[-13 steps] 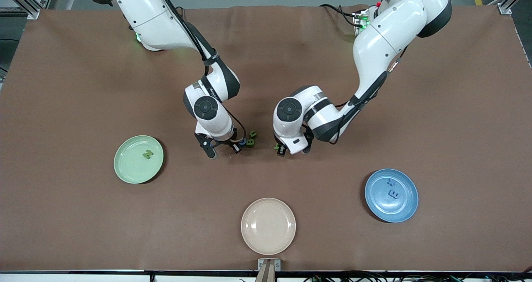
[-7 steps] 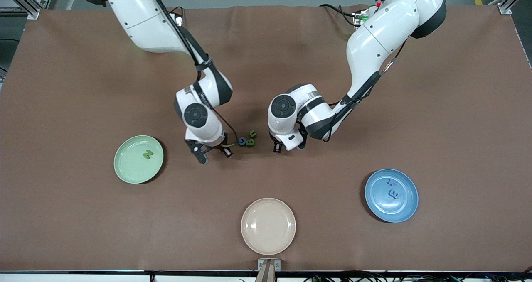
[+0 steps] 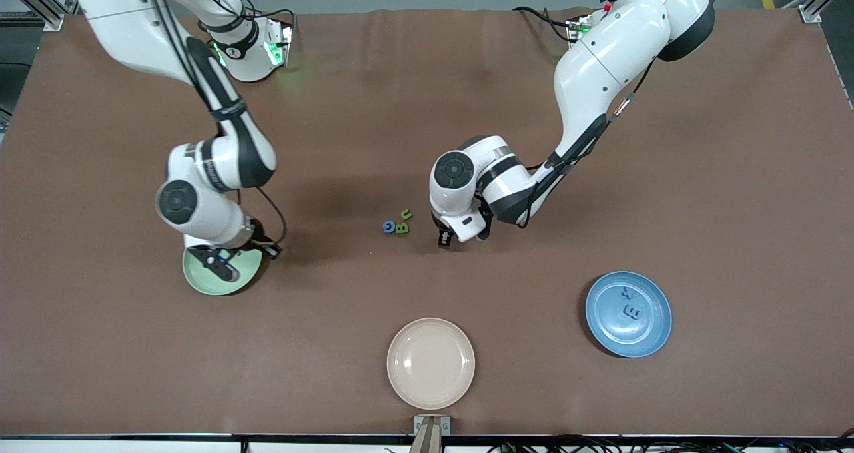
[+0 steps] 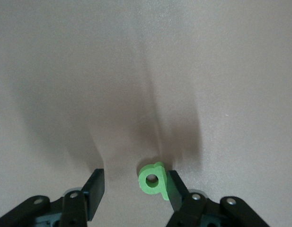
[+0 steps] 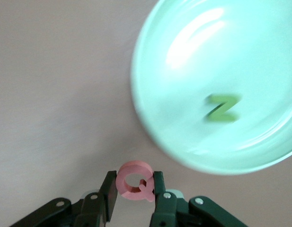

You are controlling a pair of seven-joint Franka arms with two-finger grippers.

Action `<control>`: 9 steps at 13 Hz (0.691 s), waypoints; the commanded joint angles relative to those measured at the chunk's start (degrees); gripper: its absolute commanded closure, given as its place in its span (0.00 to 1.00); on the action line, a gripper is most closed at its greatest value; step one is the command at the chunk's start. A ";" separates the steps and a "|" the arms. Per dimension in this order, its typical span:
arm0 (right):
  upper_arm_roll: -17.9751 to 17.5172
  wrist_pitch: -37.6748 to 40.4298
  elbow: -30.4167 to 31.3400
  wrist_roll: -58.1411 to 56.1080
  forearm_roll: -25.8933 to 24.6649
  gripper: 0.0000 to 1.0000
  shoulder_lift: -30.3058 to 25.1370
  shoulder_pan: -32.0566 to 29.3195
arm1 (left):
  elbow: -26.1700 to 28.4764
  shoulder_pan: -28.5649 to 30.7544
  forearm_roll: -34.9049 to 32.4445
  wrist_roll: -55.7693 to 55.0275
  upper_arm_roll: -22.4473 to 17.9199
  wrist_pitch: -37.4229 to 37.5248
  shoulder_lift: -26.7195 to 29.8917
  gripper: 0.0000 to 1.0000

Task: Sort upper and lower case letters into plates
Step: 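Carry the Q to the green plate while the left gripper grasps green p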

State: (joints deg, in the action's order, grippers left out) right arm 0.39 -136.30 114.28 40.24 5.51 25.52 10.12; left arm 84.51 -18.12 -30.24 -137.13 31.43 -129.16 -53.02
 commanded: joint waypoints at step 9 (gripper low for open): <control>-1.62 -7.66 11.49 -24.60 0.47 0.99 -3.28 -14.25 | -0.92 -1.74 0.18 1.07 -2.69 -2.15 -0.50 0.60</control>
State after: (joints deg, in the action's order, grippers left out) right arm 0.20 -143.21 123.45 16.96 5.53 24.51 -2.83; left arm 84.35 -18.84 -30.24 -137.02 29.58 -130.55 -53.07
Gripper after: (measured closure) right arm 0.643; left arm 0.405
